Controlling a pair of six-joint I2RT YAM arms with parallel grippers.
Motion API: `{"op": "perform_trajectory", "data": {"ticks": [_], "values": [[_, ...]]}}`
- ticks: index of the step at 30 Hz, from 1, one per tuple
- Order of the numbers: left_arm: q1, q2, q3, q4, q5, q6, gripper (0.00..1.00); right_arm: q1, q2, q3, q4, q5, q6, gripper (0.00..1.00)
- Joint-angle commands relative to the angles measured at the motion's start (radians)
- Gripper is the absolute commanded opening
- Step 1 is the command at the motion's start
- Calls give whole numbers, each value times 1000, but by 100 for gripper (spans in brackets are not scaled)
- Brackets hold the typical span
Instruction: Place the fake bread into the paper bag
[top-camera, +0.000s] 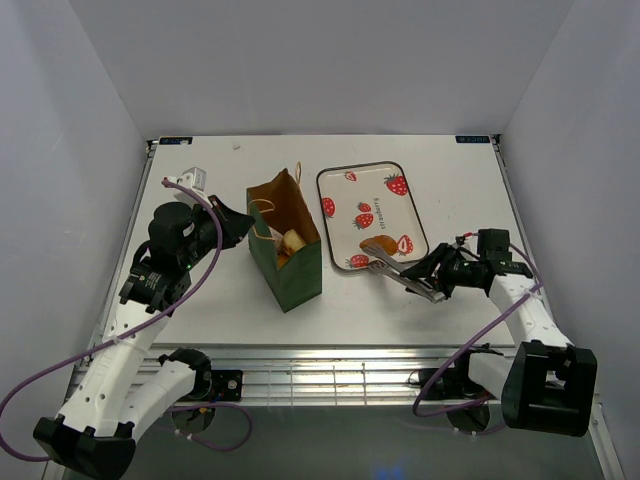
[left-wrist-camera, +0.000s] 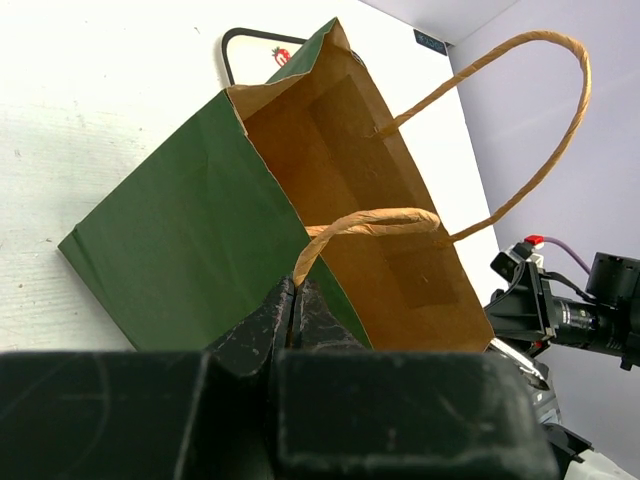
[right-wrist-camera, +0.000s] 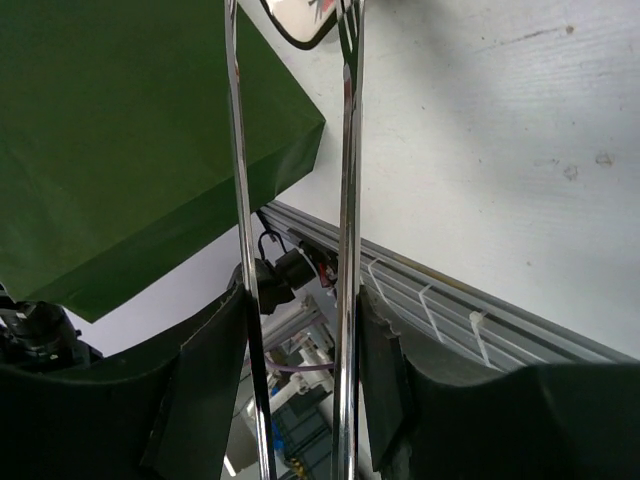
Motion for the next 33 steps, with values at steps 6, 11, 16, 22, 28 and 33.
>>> {"op": "perform_trajectory", "data": {"ticks": [6, 11, 16, 22, 28, 33], "values": [[2, -4, -3, -1, -19, 9, 0, -20, 22, -25, -30, 27, 104, 51], [2, 6, -12, 13, -10, 3, 0, -29, 41, 32, 8, 50, 128, 51], [2, 11, -11, 14, -10, 3, 0, -31, 90, 27, 94, 50, 179, 50], [2, 10, -9, 8, -24, 9, 0, -31, 151, 8, 182, 41, 194, 50], [2, 16, -14, 10, -19, 7, 0, -31, 194, -2, 257, 49, 188, 49], [2, 16, -9, 7, -22, 9, 0, -31, 194, -12, 291, 55, 142, 38]]}}
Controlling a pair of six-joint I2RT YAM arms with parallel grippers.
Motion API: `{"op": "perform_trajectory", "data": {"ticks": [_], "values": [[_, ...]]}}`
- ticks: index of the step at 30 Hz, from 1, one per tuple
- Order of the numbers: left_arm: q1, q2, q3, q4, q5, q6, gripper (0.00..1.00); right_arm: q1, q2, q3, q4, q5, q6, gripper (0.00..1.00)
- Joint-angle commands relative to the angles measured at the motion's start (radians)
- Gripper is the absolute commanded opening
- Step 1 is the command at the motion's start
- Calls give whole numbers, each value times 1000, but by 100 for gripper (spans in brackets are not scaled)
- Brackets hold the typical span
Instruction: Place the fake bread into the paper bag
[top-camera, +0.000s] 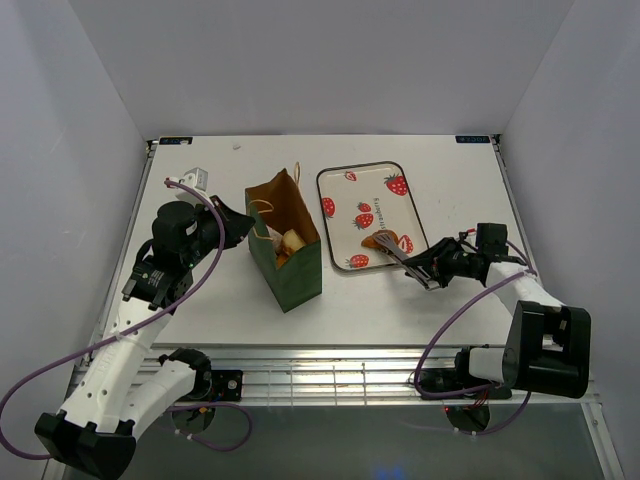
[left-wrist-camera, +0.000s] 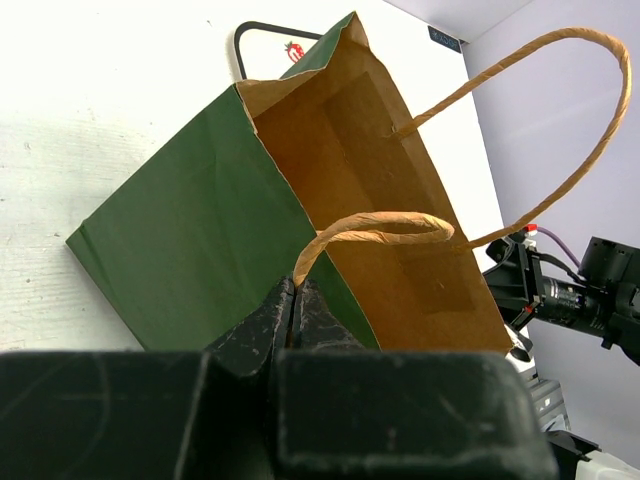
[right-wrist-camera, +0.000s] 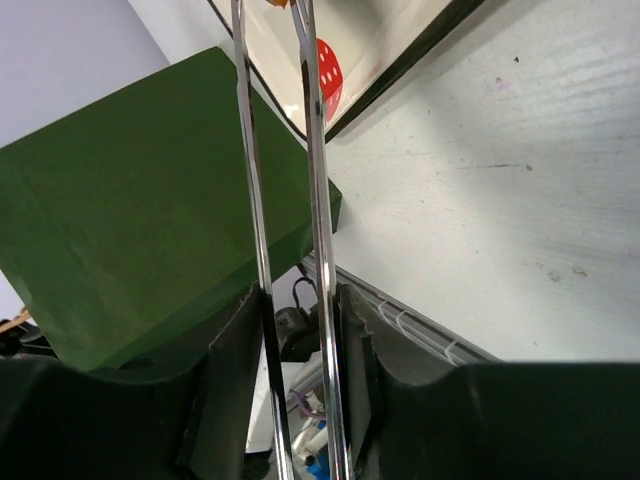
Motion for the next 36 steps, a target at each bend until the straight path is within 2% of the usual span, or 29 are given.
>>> {"op": "perform_trajectory", "data": {"ticks": [1, 2, 5, 11, 16, 20, 26, 32, 36], "values": [[2, 0, 0, 2, -8, 8, 0, -3, -6, 3, 15, 38, -43, 35], [2, 0, 0, 2, -8, 8, 0, -3, -17, 13, 6, 56, -59, 29], [2, 5, -4, 6, 1, 5, 0, -3, -26, 38, 0, 58, -105, 24], [2, -6, -15, 9, 0, -1, 0, -2, -46, 130, -16, 27, -175, 22], [2, -15, -23, 3, 0, -7, 0, 30, -83, 326, 9, 4, -189, 23], [2, -18, -17, -4, 0, -10, 0, 101, -79, 539, -51, -6, -231, 24], [2, -21, -18, -10, -10, -18, 0, 328, -68, 805, -83, -29, -243, 26], [2, -24, -21, -14, -14, -27, 0, 472, -103, 902, -68, -75, -248, 27], [2, -26, -14, -22, -22, -27, 0, 532, -137, 850, -62, -131, -229, 28]]}}
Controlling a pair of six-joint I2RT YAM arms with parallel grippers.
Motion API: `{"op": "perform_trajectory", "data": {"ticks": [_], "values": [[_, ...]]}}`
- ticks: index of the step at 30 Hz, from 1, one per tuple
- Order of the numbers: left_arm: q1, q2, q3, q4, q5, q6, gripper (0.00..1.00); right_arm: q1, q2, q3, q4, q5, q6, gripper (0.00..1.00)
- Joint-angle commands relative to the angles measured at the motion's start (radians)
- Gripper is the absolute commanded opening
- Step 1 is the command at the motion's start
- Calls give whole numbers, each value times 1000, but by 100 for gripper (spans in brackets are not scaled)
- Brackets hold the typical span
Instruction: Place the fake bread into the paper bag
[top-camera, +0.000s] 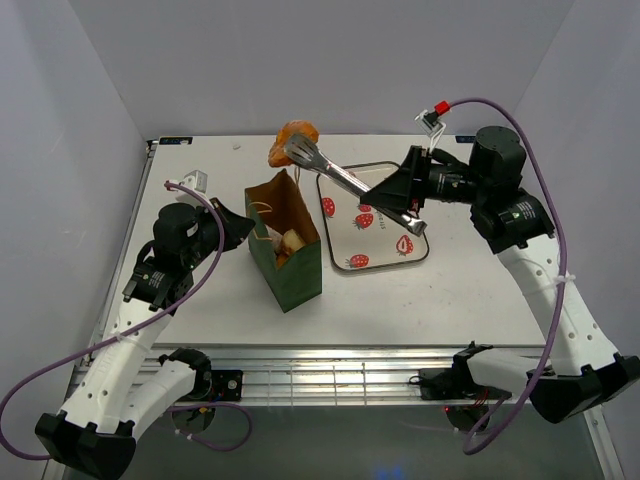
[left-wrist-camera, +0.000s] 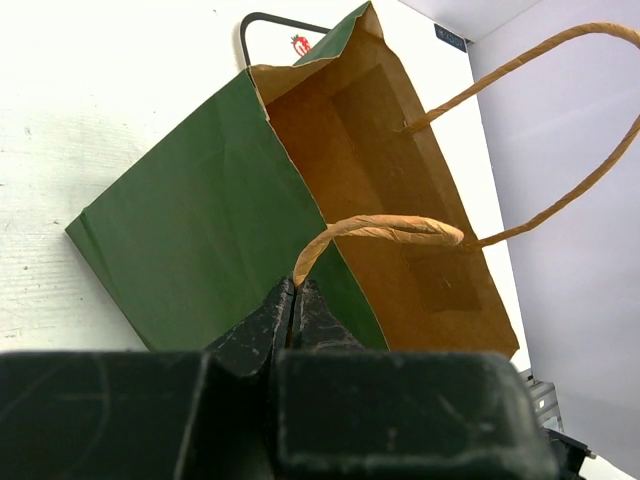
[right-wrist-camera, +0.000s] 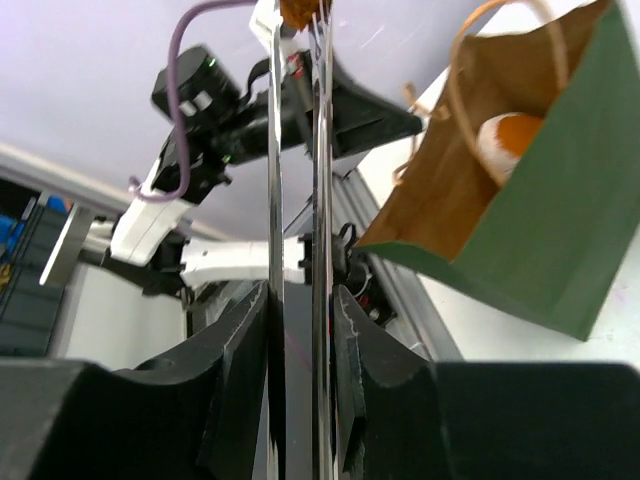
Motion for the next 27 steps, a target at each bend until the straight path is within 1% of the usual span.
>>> {"op": "perform_trajectory", "data": {"ticks": [1, 4, 9, 10, 12, 13, 14, 20, 27], "values": [[2, -20, 4, -13, -15, -4, 0, 45, -50, -34, 16, -85, 16, 29], [2, -21, 6, -21, -24, -4, 0, 70, -76, -148, 40, -103, 44, 29], [2, -32, 12, -36, -35, -5, 0, 88, -125, -280, 26, -57, 30, 32], [2, -34, 16, -37, -36, -5, 0, 93, -126, -295, -10, -29, 18, 33], [2, -37, 27, -47, -39, -5, 0, 105, -119, -291, -73, 22, -46, 34], [2, -40, 29, -48, -42, -5, 0, 111, -116, -286, -119, 66, -61, 34], [2, -41, 32, -51, -45, -5, 0, 118, -110, -280, -131, 78, -71, 35], [2, -49, 38, -60, -44, -9, 0, 157, -90, -263, -129, 102, -77, 37], [2, -57, 44, -70, -47, -7, 0, 167, -78, -252, -127, 128, -79, 40]]}}
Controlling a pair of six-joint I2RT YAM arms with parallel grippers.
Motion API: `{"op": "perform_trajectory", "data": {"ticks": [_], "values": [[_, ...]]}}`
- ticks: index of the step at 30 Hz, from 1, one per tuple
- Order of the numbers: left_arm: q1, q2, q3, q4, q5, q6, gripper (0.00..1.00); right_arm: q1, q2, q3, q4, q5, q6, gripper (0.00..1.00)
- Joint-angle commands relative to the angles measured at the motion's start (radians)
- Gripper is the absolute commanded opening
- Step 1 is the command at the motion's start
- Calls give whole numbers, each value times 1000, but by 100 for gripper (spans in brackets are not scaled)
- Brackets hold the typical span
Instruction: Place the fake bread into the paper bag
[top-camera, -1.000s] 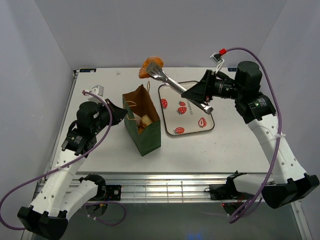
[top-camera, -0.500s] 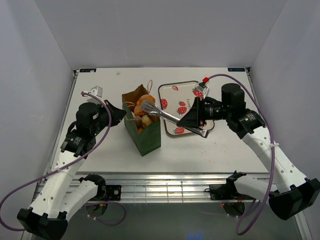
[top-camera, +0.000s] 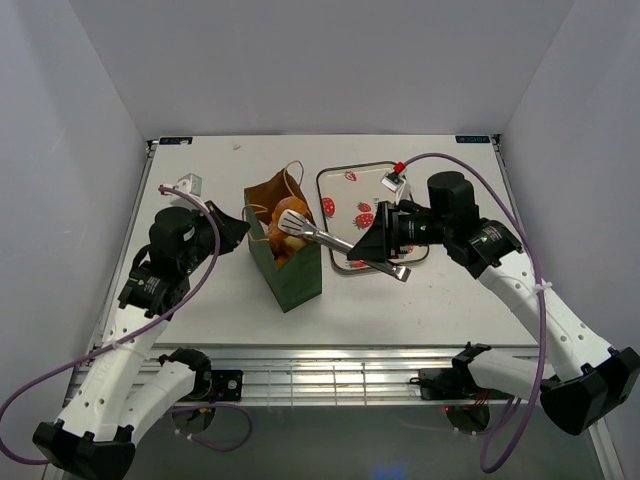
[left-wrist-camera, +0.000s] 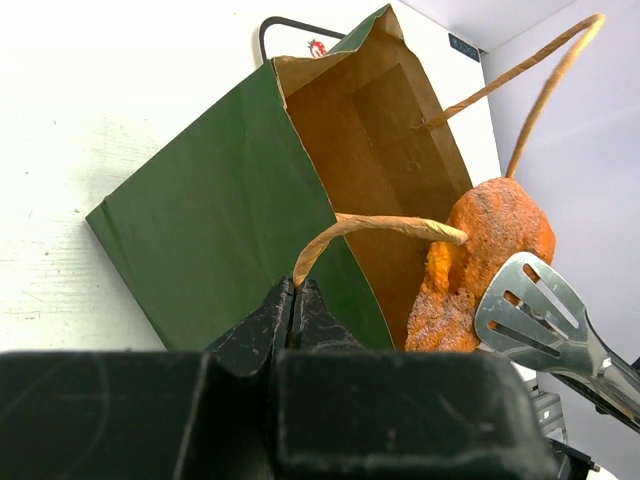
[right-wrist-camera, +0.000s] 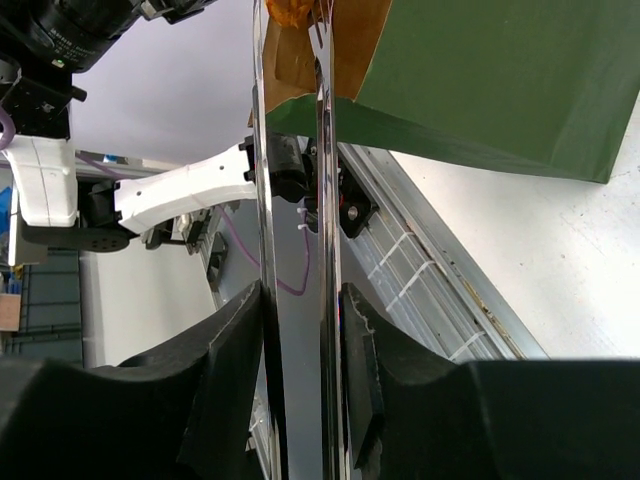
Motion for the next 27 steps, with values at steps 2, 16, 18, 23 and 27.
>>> {"op": "perform_trajectory", "data": {"ticks": [2, 16, 18, 23, 27], "values": [[2, -24, 38, -21, -7, 2, 0, 5, 1, 47, 7, 21, -19, 40], [2, -34, 41, -32, -14, 2, 0, 5, 23, 84, -15, 45, -41, 42], [2, -36, 41, -32, -13, 2, 0, 7, 27, 103, -26, 47, -47, 43], [2, -33, 46, -33, -10, -1, 0, 18, 52, 133, -43, 54, -61, 47], [2, -37, 45, -32, -11, -3, 0, 27, 69, 150, -43, 53, -59, 48]]}}
